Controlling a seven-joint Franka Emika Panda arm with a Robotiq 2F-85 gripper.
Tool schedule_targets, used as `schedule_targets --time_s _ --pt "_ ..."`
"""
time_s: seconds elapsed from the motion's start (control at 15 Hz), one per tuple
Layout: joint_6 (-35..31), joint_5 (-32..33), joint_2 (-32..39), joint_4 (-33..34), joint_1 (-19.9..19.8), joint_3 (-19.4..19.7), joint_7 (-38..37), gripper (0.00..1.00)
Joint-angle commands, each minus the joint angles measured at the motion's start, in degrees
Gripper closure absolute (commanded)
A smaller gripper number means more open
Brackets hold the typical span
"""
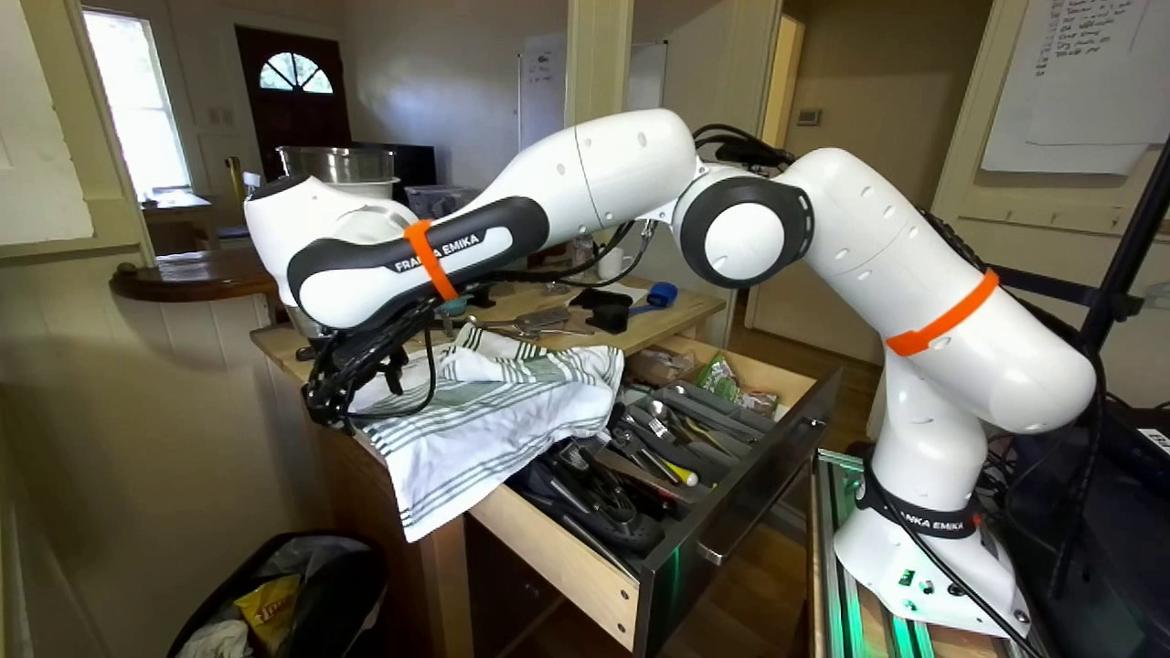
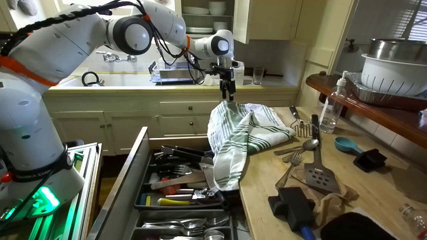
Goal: Fold the towel twice.
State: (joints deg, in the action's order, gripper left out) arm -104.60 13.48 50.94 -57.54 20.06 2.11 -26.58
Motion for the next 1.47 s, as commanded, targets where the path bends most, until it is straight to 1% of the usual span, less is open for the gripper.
schedule_targets --time_s 0.0,0.07,0.13,0.2,0.33,0.53,0.67,0.73,0.8,0.93,1.07,1.13,1.2,1.27,1.4 --pt "1.58 2.55 4.87 6.66 2.63 3.27 -5.76 0.0" --pt "2.19 3.15 5.63 7.5 3.09 3.96 -6.63 0.0" --pt "1.75 3.72 5.94 7.47 3.28 4.44 -7.51 0.04" --pt "1.81 3.78 6.43 7.91 3.45 4.79 -8.09 0.15" --pt "2.26 4.12 7.25 8.64 3.79 5.49 -8.78 0.29" --pt "2.23 4.02 8.0 9.53 3.89 5.93 -8.86 0.55" --pt "2.37 3.73 8.19 10.03 3.77 5.95 -8.65 0.71" --pt "2.23 3.61 8.15 10.23 3.7 5.91 -8.61 0.78" --pt "2.09 3.25 7.92 10.39 3.51 5.68 -8.45 0.87" --pt "1.9 2.74 7.2 10.79 3.12 5.33 -8.04 0.99" --pt "2.3 3.02 6.17 10.85 2.8 5.73 -7.83 1.0" --pt "2.86 3.82 5.48 10.54 2.7 6.52 -7.64 1.0" --pt "3.16 4.16 4.97 10.23 2.46 7.18 -7.67 0.99" --pt "4.08 4.68 4.17 9.41 2.25 8.21 -7.36 0.99" --pt "7.52 6.68 2.96 7.93 2.12 10.35 -4.2 0.99"
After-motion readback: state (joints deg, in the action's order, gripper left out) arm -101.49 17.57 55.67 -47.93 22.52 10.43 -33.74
